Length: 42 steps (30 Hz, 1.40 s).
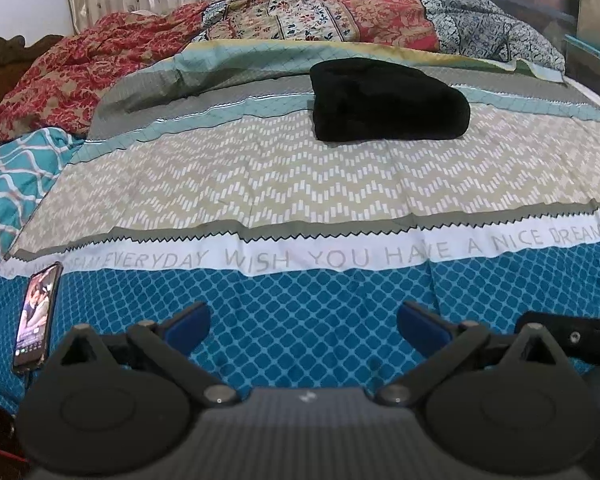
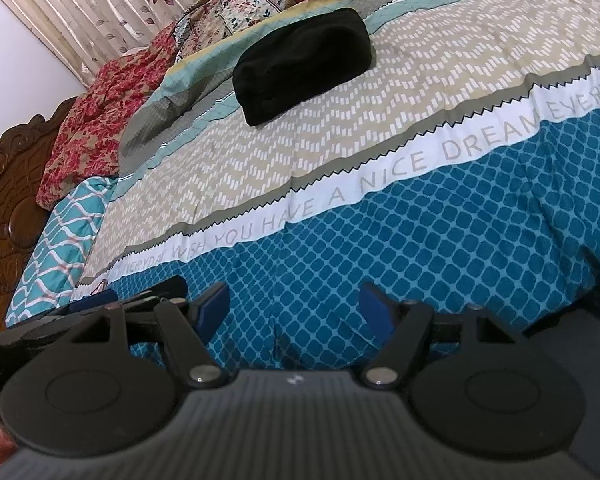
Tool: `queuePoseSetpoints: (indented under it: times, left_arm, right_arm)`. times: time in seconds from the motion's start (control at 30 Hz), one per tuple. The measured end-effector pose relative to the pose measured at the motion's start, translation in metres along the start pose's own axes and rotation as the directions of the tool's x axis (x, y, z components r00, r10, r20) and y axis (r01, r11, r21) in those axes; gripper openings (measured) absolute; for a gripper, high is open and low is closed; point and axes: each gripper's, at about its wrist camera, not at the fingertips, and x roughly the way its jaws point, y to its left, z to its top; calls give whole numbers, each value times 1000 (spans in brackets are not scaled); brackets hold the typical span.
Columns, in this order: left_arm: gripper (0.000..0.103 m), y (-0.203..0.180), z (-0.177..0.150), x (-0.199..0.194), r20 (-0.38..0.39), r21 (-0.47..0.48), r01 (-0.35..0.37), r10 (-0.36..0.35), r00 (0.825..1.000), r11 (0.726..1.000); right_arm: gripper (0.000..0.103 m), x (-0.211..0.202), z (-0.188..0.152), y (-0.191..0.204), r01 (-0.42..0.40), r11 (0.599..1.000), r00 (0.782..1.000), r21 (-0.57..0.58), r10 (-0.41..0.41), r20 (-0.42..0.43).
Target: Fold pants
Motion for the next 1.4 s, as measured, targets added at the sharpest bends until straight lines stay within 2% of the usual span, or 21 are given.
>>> queuePoseSetpoints:
  times: [0.2, 0.47, 0.77, 0.97, 1.2, 1.4]
  left_arm:
    - [103, 1, -1, 3, -17, -6, -3, 3, 1000, 1000]
    - [103, 3, 1, 3, -1, -7, -36, 36, 999, 999]
    - [103, 6, 4, -8, 75, -29, -83, 85, 994, 996]
    - [103, 4, 8, -12, 79, -24, -66, 68, 995, 998]
    - [103, 3, 6, -8, 33, -21, -40, 40, 999, 999]
    - [103, 5, 6, -8, 27, -28, -9, 10, 1000, 1000]
  right_arm:
    - [74, 1, -1, 0, 1, 1000, 1000, 2, -1, -3]
    - [74, 2, -1, 0, 4, 1000, 1000, 2, -4, -11]
    - [74, 2, 0, -3, 4, 1000, 1000, 2, -4, -15]
    - [74, 3, -1, -3, 5, 1000, 1000, 4, -5, -15]
    - [74, 2, -1, -4, 6, 1000, 1000, 4, -5, -15]
    - [74, 2, -1, -4, 9, 1000, 1000, 3, -9, -13]
